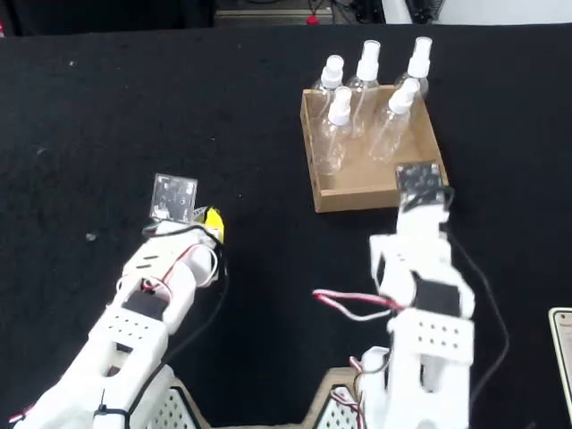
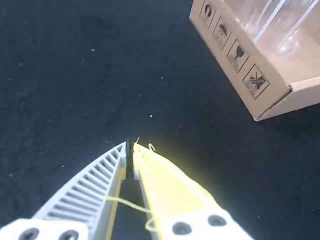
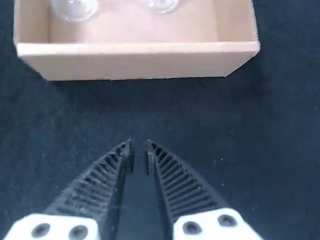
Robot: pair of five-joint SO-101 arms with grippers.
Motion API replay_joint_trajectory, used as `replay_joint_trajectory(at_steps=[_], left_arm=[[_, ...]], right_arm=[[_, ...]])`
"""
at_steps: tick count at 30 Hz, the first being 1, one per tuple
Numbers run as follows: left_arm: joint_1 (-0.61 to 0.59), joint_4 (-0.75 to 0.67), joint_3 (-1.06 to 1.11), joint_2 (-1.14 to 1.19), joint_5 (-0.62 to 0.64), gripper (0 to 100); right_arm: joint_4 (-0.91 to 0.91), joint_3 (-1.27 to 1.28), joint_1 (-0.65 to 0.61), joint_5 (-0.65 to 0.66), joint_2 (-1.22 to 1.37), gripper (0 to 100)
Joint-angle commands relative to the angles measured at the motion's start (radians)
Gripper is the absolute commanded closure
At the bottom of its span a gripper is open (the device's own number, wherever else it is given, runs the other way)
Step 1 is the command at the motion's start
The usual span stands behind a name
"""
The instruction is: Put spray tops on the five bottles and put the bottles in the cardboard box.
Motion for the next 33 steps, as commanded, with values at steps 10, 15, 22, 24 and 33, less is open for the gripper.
replay_joint_trajectory(at_steps=[10, 15, 22, 24, 33], left_arm=[[-0.171, 0.261, -0.068, -0.123, -0.104, 97], [-0.177, 0.440, 0.021, -0.491, -0.114, 97], [-0.185, 0.732, 0.142, -0.934, -0.176, 97], [-0.186, 0.738, 0.125, -0.901, -0.175, 97], [-0.260, 0.743, 0.255, -0.904, -0.233, 97]], right_arm=[[-0.023, 0.294, -0.029, 0.006, -0.407, 98.7], [0.014, 0.395, -0.100, -0.003, -0.535, 98.7], [0.250, 0.387, -0.189, -0.002, -0.700, 98.6], [0.333, 0.386, -0.187, 0.002, -0.728, 98.6], [0.419, 0.383, 0.055, 0.005, -0.769, 98.6]])
